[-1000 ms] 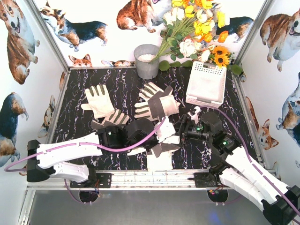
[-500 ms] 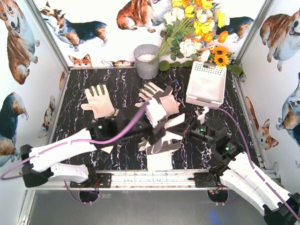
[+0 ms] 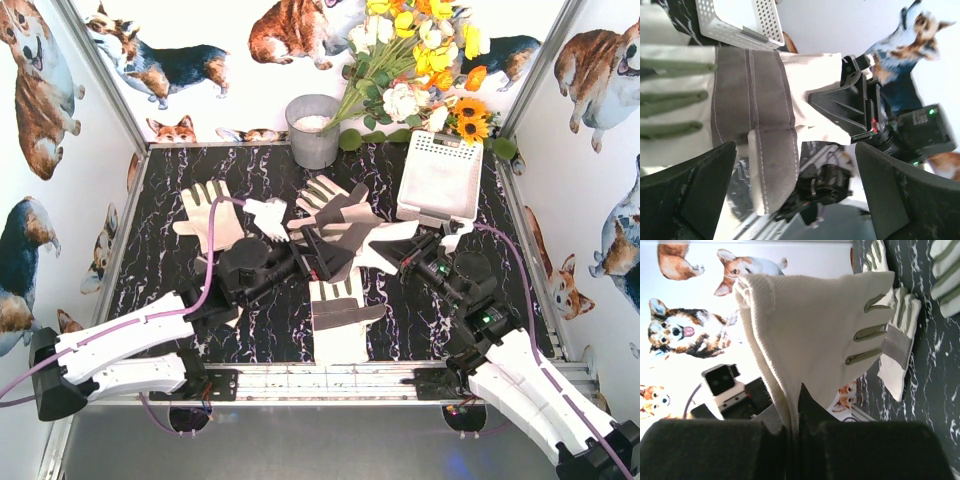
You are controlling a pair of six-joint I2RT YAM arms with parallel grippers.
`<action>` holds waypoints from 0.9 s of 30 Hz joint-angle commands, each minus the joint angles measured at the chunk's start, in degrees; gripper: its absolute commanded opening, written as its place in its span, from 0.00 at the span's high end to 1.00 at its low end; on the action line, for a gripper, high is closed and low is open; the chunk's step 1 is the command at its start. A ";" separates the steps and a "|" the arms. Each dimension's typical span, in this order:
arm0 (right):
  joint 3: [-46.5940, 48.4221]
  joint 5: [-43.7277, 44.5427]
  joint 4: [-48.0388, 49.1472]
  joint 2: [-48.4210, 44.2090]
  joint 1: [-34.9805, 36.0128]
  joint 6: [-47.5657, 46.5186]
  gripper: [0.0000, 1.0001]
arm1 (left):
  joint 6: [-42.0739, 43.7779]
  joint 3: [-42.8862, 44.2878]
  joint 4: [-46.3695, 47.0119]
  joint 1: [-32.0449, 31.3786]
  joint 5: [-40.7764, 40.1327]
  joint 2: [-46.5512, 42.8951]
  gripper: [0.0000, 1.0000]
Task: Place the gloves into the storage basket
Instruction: Turn over the glove.
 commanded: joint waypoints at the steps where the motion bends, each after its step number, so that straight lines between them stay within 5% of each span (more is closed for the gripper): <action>1: -0.44 4.75 12.28 0.59 -0.10 1.42 1.00 | -15.00 -1.94 13.53 0.17 -1.27 0.03 0.00; 17: 2.83 6.81 19.88 2.65 -0.44 1.58 1.00 | -24.00 -6.47 20.28 0.75 -0.53 -0.20 0.00; 27: 3.31 7.34 20.05 2.02 -0.45 1.95 1.00 | -29.76 -16.89 27.91 4.63 0.70 -4.72 0.00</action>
